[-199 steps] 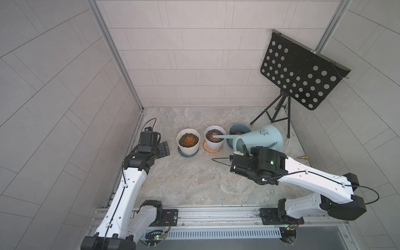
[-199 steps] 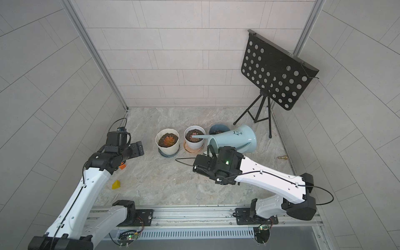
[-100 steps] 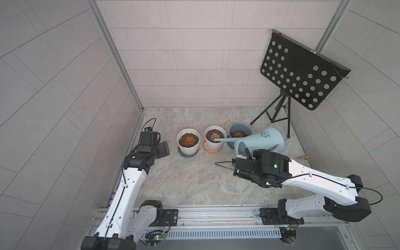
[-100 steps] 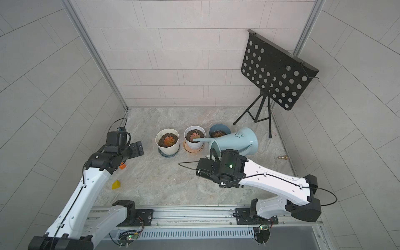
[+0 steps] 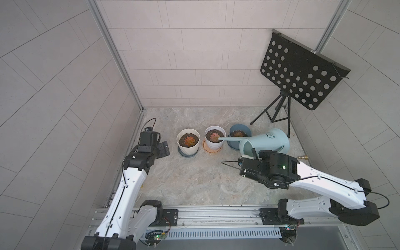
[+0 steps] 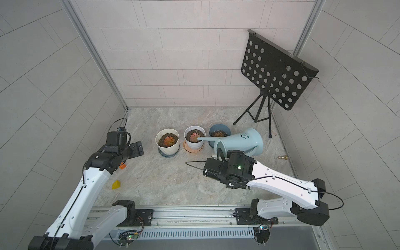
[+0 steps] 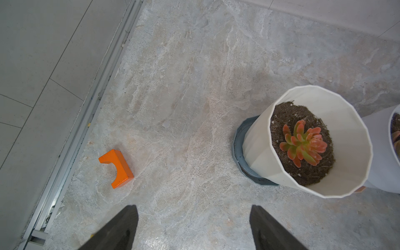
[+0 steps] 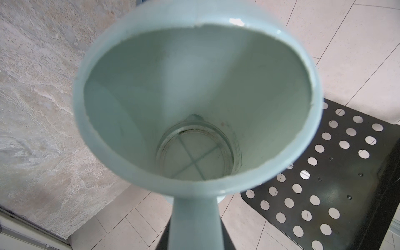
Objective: Water the succulent around the soil edge
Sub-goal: Water the soil of the potted plant with water.
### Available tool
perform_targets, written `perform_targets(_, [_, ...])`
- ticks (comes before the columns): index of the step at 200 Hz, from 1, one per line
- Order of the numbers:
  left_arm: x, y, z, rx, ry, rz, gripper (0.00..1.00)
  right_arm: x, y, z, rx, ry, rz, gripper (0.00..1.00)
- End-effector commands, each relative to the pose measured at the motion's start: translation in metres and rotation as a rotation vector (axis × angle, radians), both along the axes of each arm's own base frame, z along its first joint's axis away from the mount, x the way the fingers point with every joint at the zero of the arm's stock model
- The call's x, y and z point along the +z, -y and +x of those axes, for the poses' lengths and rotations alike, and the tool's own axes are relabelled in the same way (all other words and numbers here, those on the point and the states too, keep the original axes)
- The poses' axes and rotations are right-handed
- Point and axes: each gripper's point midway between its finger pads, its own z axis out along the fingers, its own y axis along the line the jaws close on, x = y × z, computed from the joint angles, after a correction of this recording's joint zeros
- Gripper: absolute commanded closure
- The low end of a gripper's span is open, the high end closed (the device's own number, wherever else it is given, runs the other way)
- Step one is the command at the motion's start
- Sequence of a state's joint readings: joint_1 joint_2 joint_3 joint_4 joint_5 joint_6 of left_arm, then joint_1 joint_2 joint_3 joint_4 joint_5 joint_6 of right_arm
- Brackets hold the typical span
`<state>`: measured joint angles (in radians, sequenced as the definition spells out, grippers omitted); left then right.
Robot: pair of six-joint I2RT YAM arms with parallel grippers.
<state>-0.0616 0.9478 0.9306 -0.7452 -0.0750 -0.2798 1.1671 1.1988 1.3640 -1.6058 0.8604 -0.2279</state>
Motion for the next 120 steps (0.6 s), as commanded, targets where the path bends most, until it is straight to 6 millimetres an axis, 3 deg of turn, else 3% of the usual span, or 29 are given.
perform_targets(1, [0.004,-0.003,0.002,0.003,0.015,0.015,0.12,0.008,0.037,-0.009,-0.009,-0.031,-0.183,1.0])
perform_targets(120, [0.004,-0.002,0.003,0.0,0.016,0.007,0.12,0.012,0.046,-0.002,-0.064,-0.028,-0.211,1.0])
